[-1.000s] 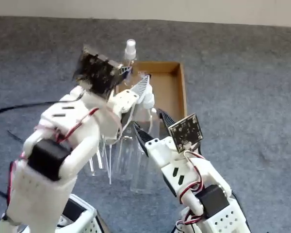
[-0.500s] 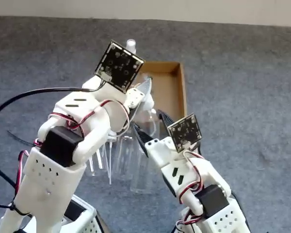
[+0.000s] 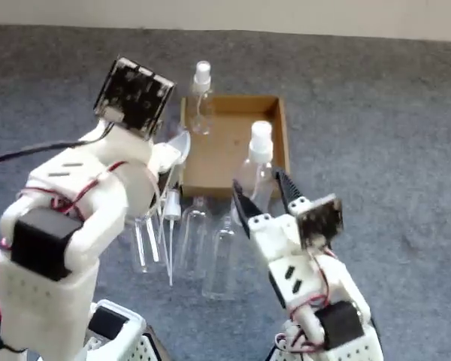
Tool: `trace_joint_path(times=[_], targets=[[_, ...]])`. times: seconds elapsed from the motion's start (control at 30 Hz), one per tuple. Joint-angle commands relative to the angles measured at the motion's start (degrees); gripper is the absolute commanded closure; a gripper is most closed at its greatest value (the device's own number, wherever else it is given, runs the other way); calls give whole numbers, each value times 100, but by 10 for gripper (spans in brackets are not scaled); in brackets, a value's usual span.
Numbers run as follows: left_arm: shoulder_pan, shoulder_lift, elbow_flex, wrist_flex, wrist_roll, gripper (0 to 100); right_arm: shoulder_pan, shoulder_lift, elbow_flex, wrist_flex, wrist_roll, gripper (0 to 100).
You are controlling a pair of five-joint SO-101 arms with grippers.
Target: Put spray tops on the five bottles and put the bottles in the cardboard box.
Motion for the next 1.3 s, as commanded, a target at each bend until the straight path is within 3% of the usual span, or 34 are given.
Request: trace_joint_path(times=[0.0, 0.27, 0.4, 0.53, 0.67, 1.0, 1.27], targets=[[-259, -813, 716, -114, -35, 874, 171, 1209, -673, -558, -18, 995], [-725, -2202, 3582, -1178, -659, 851, 136, 3723, -2448, -708, -62, 995], [-382, -2765, 4356, -1415, -642, 749, -40, 4673, -3284, -699, -62, 995], [198, -3213, 4954, -1829, -633, 754, -374, 5516, -3881, -567, -62, 995], [321, -3407, 5516, -2514, -343, 755, -681, 6176, -4567, 40, -62, 995], [-259, -3398, 6229, -3446, -334, 755, -971, 6316, -5437, 1455, -35, 995], [-391, -3398, 6325, -3499, -343, 755, -971, 6220, -5481, 1736, -18, 995]])
